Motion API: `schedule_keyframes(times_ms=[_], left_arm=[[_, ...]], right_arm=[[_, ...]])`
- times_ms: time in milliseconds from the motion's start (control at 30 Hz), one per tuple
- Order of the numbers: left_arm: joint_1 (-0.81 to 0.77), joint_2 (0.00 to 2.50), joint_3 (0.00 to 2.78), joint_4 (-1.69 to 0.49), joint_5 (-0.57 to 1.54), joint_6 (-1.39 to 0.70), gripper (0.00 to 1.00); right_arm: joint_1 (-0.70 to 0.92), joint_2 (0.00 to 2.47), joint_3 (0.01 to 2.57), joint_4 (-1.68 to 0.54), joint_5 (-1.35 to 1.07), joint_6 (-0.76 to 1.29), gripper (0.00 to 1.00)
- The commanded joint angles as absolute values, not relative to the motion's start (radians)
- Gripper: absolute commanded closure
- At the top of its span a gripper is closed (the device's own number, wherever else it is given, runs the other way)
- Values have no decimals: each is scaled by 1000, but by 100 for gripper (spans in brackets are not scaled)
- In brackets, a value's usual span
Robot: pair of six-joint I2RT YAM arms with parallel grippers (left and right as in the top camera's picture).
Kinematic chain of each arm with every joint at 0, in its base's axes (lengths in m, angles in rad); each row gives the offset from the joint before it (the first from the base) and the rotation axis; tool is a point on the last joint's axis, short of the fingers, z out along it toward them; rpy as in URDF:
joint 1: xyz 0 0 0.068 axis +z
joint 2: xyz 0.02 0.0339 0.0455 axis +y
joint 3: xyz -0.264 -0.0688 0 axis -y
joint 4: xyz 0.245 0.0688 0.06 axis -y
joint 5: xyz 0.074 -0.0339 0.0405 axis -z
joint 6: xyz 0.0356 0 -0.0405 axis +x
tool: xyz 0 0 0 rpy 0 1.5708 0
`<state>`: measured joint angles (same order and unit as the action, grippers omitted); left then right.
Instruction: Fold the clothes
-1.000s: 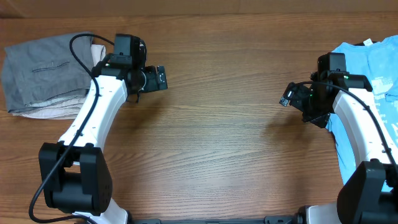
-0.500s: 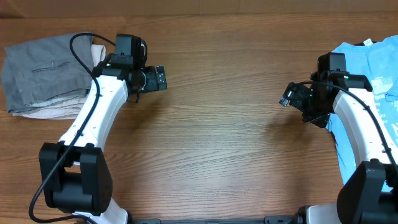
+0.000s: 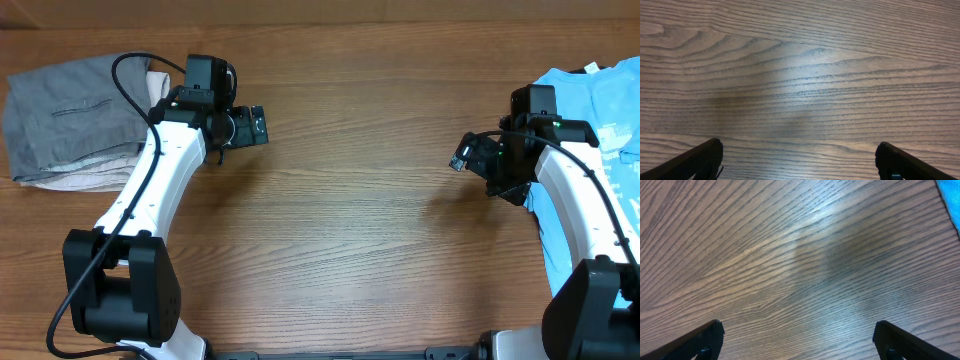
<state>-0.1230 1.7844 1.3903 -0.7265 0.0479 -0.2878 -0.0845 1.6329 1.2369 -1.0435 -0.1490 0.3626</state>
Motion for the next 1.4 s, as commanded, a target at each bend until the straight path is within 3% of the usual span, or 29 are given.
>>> schedule_keyframes(times_ms=[0,467,1200,1367], left_arm=[[-125,1792,1390,-726,37,-284,0],[-125,1792,1390,-726,37,-284,0],[-125,1792,1390,-725,37,-284,0],[-125,1792,1390,-726,37,-284,0]], right_arm=[[-86,1628,1245,-1042,-139,359,0],[-84,1576,1245,-1041,-139,359,0],[-81,821,1245,-1042,-133,353,0],[-54,643,1245,-1044,68,299,0]])
